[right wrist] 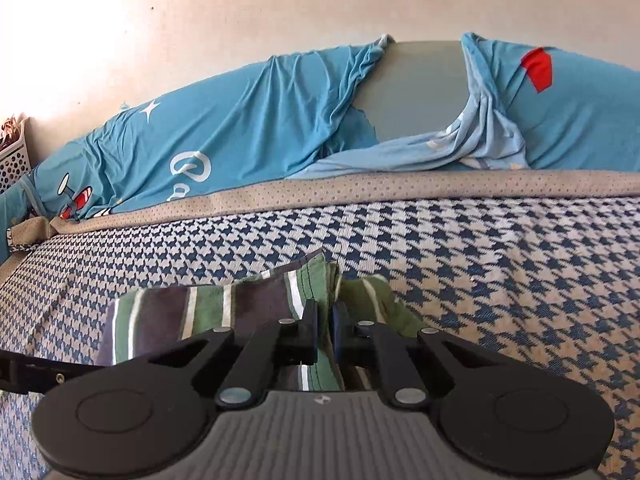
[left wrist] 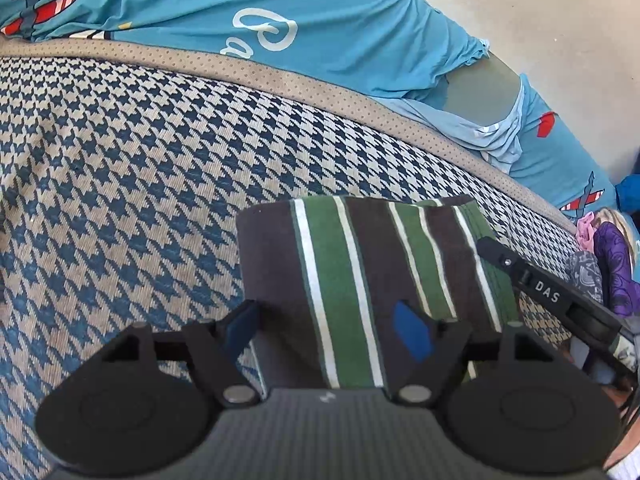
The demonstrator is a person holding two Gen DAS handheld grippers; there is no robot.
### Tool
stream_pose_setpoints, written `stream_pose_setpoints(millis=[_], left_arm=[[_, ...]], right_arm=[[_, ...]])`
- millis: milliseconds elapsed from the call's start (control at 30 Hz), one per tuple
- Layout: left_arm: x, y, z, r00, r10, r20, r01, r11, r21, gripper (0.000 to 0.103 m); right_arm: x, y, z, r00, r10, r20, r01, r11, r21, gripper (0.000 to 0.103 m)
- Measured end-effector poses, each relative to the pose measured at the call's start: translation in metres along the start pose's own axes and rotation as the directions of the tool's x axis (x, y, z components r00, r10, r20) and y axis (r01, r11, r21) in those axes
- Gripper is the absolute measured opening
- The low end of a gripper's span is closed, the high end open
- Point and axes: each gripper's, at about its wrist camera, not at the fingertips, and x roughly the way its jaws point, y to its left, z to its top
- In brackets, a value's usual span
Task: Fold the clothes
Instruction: 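Press the folded striped shirt flat with both open grippers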
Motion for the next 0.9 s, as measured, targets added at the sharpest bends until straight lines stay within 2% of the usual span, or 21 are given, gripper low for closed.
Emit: stream_pose_setpoints(millis=[67, 167, 267, 367, 433, 700, 900], left_arm=[[0.001, -0.003, 0.001, 1.0, 0.009, 0.013, -0.009, 1.0, 0.014, 0.08], [0.005, -0.006, 0.003, 1.0, 0.016, 0.016, -0.016, 1.0, 0.025, 0.081], [0.012, -0.008, 0.002, 1.0, 0.03, 0.001, -0.03, 0.999, 0.035, 0.084], [0.02, -0.009, -0.002, 0.996, 0.088, -0.021, -0.087, 0.994, 0.063, 0.086], [0.025, -0.005, -0.003, 0.993, 0.11, -0.036, -0.108, 0.992, 0.06, 0.086], [0.021, -0.008, -0.002, 0.994, 0.108, -0.022, -0.107, 0.993, 0.058, 0.087], [0.015, -0.015, -0.003, 0.995, 0.1, -0.013, -0.099, 0.992, 0.083, 0.09]], right_arm=[[-0.009, -0.003, 0.005, 1.0, -0.02, 0.025, 0.02, 1.0, 0.002, 0.008], [-0.016, -0.011, 0.007, 0.998, -0.061, 0.032, 0.06, 0.998, 0.02, 0.008], [-0.008, -0.021, 0.002, 0.995, -0.103, 0.007, 0.103, 0.995, 0.015, 0.008], [0.003, -0.033, -0.005, 0.995, -0.077, -0.058, 0.08, 0.995, 0.051, 0.009], [-0.001, -0.038, -0.002, 0.996, -0.062, -0.06, 0.066, 0.996, 0.064, 0.011], [-0.043, -0.049, 0.012, 0.995, -0.088, -0.037, 0.091, 0.991, 0.095, 0.02], [-0.074, -0.048, 0.007, 0.998, 0.025, -0.051, -0.016, 0.985, 0.174, 0.027]])
